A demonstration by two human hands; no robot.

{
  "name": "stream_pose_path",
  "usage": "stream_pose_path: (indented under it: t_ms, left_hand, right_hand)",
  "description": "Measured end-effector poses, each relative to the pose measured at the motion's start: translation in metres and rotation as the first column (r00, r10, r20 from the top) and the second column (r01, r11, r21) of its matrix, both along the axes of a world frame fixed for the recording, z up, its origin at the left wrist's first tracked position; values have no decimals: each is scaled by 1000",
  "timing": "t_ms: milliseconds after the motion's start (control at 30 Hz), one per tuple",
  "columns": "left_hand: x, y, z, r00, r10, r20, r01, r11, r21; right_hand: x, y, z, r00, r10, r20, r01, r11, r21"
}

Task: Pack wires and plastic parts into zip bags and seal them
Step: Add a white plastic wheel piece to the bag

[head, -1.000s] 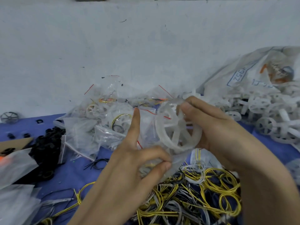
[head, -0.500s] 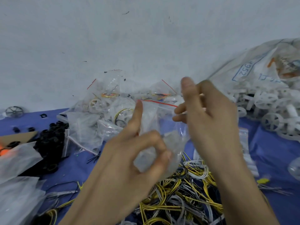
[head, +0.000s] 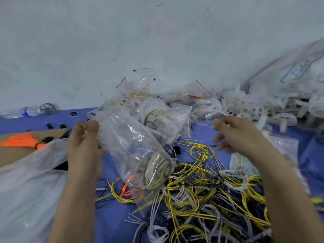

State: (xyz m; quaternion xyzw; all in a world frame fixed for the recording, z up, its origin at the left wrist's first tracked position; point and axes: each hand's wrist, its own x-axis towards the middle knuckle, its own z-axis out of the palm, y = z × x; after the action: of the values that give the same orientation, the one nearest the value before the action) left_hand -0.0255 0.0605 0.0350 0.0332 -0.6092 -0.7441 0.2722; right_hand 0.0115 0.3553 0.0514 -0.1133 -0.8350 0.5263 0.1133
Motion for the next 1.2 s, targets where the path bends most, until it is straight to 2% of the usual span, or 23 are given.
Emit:
stream_pose_path:
  t_ms: [100,167,200,300,367,500,633,733,833,967,1067,1200]
  left_hand:
    - [-2,0,-1,1000,-24,17,21,987,159]
    - [-3,-1,0,999,-29,22,23,977,213]
    - [-3,-2,1,999,-28,20,23,978,206]
    - [-5,-9,0,1000,-26,8,24,987,157]
    - [-6,-12,2,996,-83,20,78,978,194]
    - [-8,-16,1,982,-188,30,175,954,244]
    - [-13,-19,-4,981,-173,84,148,958,245]
    - [-17,-22,-10,979,-178,101,140,941,309]
    - [-13,-19,-5,979,-182,98,139,930,339]
    - [-6,-14,-1,990,-120,79,90,944,317]
    - [-2,-8,6,985,-161,60,137,949,284]
    - [15,15,21,980,-198,-36,201,969,142]
  right_hand:
    - [-12,-2,-21,976,77,205,-103,987,119]
    - [-20,-3,-33,966,75,247,-118,979,165]
    - [-23,-2,-37,970,63,234,-99,984,145]
    - [-37,3,-40,987,30,156,-23,999,-44]
    - [-56,4,-37,991,21,136,-19,1000,-16]
    - [-103,-5,-35,977,85,197,-79,996,-38]
    - [-140,-15,-49,975,33,222,24,969,-246]
    - [-159,-27,-66,958,-10,287,132,903,-409]
    - [-166,-34,-78,961,-80,264,214,820,-531]
    - [-153,-31,-66,935,-172,311,346,641,-685]
    - [-128,-22,-31,951,-157,266,307,575,-758]
    - [-82,-12,22,989,-141,37,100,468,-878]
